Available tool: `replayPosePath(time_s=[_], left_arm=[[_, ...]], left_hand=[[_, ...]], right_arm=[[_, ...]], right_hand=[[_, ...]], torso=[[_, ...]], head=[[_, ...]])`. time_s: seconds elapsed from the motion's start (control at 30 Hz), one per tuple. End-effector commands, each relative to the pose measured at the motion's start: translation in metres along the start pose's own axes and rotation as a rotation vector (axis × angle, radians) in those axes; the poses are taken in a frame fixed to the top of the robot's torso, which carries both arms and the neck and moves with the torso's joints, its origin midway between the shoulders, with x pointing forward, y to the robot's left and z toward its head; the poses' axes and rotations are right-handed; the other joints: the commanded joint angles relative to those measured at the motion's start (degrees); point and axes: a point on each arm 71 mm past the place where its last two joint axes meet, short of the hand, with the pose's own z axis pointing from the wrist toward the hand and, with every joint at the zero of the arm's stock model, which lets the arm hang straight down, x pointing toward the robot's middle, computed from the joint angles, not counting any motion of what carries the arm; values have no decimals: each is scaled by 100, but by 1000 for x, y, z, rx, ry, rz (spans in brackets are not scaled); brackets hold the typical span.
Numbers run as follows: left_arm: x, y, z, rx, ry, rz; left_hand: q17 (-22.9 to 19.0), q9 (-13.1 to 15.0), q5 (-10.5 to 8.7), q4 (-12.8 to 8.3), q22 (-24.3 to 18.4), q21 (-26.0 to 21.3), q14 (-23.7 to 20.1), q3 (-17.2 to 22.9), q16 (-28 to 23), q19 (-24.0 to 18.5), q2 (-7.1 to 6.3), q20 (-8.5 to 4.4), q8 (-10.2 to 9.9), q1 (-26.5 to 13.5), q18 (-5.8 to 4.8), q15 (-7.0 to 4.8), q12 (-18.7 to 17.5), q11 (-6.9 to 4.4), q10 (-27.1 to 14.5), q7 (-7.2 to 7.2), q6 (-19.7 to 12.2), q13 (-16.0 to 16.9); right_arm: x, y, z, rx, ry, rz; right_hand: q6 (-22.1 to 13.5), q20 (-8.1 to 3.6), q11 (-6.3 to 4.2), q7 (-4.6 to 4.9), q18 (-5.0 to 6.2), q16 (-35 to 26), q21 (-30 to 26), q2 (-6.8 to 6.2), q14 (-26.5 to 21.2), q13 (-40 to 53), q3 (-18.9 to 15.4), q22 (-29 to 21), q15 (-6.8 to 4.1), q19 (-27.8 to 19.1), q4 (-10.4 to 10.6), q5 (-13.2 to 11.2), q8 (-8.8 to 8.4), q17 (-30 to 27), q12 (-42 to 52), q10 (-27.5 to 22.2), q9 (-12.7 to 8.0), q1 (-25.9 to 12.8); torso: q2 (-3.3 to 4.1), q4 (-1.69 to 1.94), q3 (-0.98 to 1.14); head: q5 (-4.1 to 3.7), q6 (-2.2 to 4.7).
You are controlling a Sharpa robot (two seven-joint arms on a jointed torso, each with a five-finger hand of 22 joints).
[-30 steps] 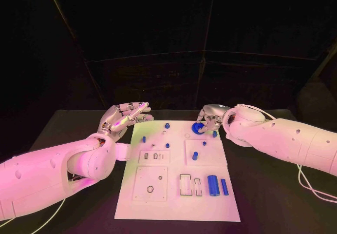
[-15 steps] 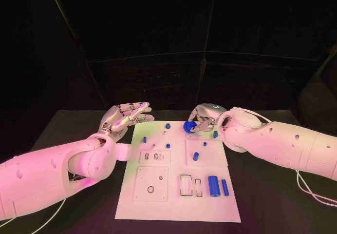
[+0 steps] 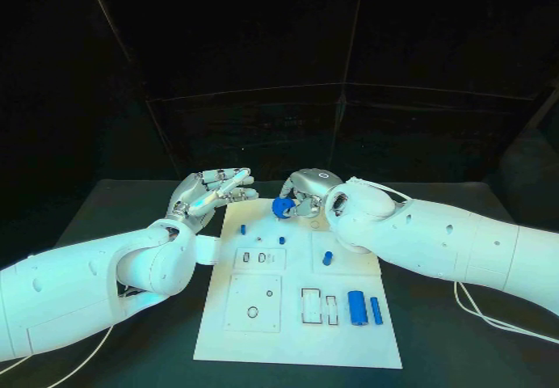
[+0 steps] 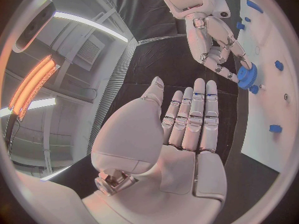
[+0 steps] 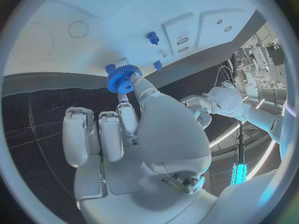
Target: Assemble the parts on the task board
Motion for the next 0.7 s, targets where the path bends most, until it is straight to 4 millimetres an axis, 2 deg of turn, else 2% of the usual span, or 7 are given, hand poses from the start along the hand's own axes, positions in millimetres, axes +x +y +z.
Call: replayPosePath(time_s=[0.03,0.4,0.53,0.7], left_arm=[[2,-1,1,8,15,-2],[3,-1,1,7,17,-4],[4,-1,1,7,18,-4],[4,-1,1,7,18,-4]], left_hand=[[5,-5,33,-26,-6,-24,30,1,-18,51,27,4,-39,9,87,4,-32,-10,8,5,23,-4],[7,-6,34,-36,-9,-25,34,2,-23,54,32,3,-43,14,87,3,-36,-10,10,5,25,-4],[7,-6,34,-36,-9,-25,34,2,-23,54,32,3,-43,14,87,3,-36,-10,10,5,25,-4],[7,-6,34,-40,-10,-26,35,2,-25,56,35,3,-45,16,87,3,-37,-11,12,4,27,-4]], right_arm=[[2,5,4,-4,-12,-27],[18,16,13,-2,41,-30],[20,16,14,1,58,-33],[22,16,15,5,71,-38]], right_hand=[[426,-2,11,-145,-99,24,22,-7,456,-5,47,776,-28,111,-2,-37,-13,793,-6,11,13,-55],[384,6,32,-119,-99,12,21,-77,451,-35,133,779,-14,110,-8,-97,-91,769,-52,-16,-10,-143],[369,11,41,-109,-97,8,18,-109,449,-52,156,771,-7,103,-11,-115,-117,762,-76,-32,-16,-176],[273,31,74,-69,-95,-1,13,-171,446,-101,210,763,19,96,-5,-211,-219,749,-139,-73,-34,-258]], torso=[[4,-7,3],[2,-14,10],[-3,-15,5],[-3,-17,8]], head=[[8,-10],[39,-49],[31,-59],[61,-92]])
